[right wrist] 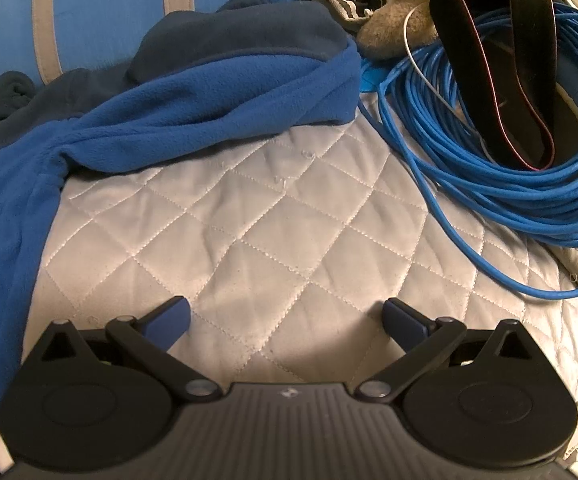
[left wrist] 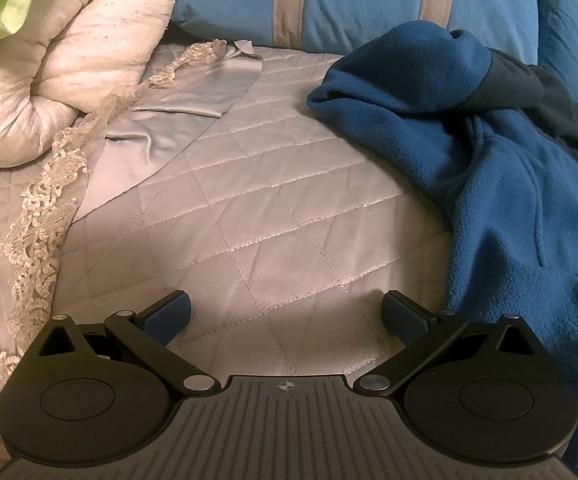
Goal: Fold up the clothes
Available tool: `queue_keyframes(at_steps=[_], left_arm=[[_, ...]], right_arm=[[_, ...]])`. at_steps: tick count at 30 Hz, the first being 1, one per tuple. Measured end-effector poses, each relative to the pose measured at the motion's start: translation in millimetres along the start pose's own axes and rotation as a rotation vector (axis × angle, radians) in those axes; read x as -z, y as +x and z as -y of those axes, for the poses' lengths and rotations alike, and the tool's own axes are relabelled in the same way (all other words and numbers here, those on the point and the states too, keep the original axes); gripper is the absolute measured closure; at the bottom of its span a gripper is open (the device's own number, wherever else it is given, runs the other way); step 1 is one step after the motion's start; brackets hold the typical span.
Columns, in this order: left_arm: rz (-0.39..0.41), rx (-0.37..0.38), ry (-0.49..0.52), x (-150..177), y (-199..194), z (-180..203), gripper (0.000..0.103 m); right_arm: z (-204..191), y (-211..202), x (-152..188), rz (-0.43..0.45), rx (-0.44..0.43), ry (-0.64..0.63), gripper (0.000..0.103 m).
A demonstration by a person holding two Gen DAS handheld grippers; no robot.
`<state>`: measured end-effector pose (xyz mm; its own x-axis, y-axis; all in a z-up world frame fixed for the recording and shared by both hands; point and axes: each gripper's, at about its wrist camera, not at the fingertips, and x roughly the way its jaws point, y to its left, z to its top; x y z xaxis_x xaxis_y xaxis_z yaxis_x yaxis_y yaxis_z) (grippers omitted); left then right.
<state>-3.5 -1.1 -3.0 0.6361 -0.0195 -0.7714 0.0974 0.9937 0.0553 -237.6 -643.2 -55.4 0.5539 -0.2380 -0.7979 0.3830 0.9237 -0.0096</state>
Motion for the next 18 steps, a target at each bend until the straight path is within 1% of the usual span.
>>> queue_keyframes(at_steps=[4,8,11,13,15,18], left_arm=[[-0.001,0.033,0.007,-1.8,-0.5,-4.6,0.0],[0.03,0.101,0.002,-2.7,-6.1,-14.4,0.0],[0.083,0.137,-0.041,-6.8,-19.7,-26.1,0.0],[0.127,0.152,-0.052,-11.2,-34.4,-32.4,0.0],[0.17,0.159,-0.047,-16.8,-51.5,-38.3,0.0],[0.227,0.168,-0.021,-25.3,-79.9,-46.1,0.0]], right_arm=[[0.5,-0.8,0.5,0.005,-0.005,0.003,0.001],[3.7,0.0,-1.1,0.004,-0.02,-0.003,0.001],[6.4,-0.2,-3.2,0.003,-0.034,-0.013,0.0],[10.5,-2.7,-5.6,0.011,-0.037,-0.013,0.001],[14.5,-5.2,-8.0,0.02,-0.041,-0.013,0.0],[26.4,-20.8,-13.9,0.07,-0.012,0.035,0.0]])
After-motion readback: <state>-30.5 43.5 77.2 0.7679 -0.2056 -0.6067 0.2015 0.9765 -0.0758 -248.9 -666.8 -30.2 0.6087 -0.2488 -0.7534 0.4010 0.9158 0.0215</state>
